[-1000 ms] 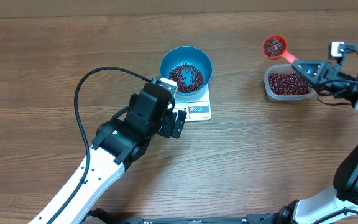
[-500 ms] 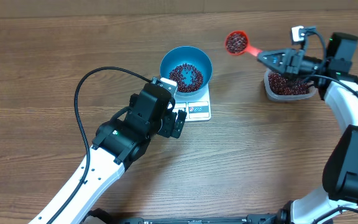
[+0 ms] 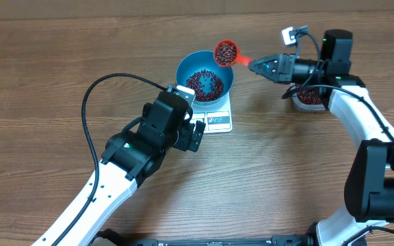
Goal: Scoop item into bowl and weigh 150g on scale
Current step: 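Carry the filled red scoop left over the blue bowl, then tip the red scoop to pour beans into the blue bowl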
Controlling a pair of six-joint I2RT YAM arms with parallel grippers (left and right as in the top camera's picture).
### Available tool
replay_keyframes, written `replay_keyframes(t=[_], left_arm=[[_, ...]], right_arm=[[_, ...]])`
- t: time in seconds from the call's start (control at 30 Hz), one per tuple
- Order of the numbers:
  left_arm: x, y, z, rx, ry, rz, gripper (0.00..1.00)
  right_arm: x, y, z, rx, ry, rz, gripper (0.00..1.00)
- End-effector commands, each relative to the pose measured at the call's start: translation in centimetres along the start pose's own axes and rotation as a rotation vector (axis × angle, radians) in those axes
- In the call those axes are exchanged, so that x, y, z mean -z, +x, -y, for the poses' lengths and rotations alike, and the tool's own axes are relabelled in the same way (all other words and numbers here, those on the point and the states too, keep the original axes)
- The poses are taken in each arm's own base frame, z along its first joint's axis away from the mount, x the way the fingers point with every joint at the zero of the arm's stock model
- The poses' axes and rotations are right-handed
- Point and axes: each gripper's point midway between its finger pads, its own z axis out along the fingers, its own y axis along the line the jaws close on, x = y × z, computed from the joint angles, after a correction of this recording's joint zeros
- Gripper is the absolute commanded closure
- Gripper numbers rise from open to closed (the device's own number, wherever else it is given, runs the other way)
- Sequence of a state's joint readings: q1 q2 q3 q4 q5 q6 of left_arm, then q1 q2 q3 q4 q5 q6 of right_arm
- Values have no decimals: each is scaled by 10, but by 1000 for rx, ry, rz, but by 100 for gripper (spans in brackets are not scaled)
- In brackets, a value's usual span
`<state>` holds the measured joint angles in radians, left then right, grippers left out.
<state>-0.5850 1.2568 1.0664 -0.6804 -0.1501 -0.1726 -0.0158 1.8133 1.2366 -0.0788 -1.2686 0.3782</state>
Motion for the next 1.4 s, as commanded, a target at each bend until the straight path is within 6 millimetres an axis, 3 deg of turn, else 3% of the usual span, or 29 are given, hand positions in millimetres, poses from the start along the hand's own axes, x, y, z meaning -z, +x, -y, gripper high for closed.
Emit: replay_keyframes(t=[0.0, 0.3, 0.83, 1.1, 1.37], left_arm=[[-1, 2, 0, -12, 6, -4, 0], [-1, 2, 0, -12, 6, -4, 0], [-1, 2, 0, -12, 6, -4, 0], [-1, 2, 0, -12, 6, -4, 0], [-1, 2, 0, -12, 6, -4, 0]], right_arm=[[-11, -8, -2, 94, 38, 11, 96], [-23, -5, 6, 153, 101, 8, 96], [-21, 3, 26, 352, 200, -27, 96], [-29, 7, 25, 553, 200, -61, 96], [-43, 9, 39, 765, 318, -112, 96]])
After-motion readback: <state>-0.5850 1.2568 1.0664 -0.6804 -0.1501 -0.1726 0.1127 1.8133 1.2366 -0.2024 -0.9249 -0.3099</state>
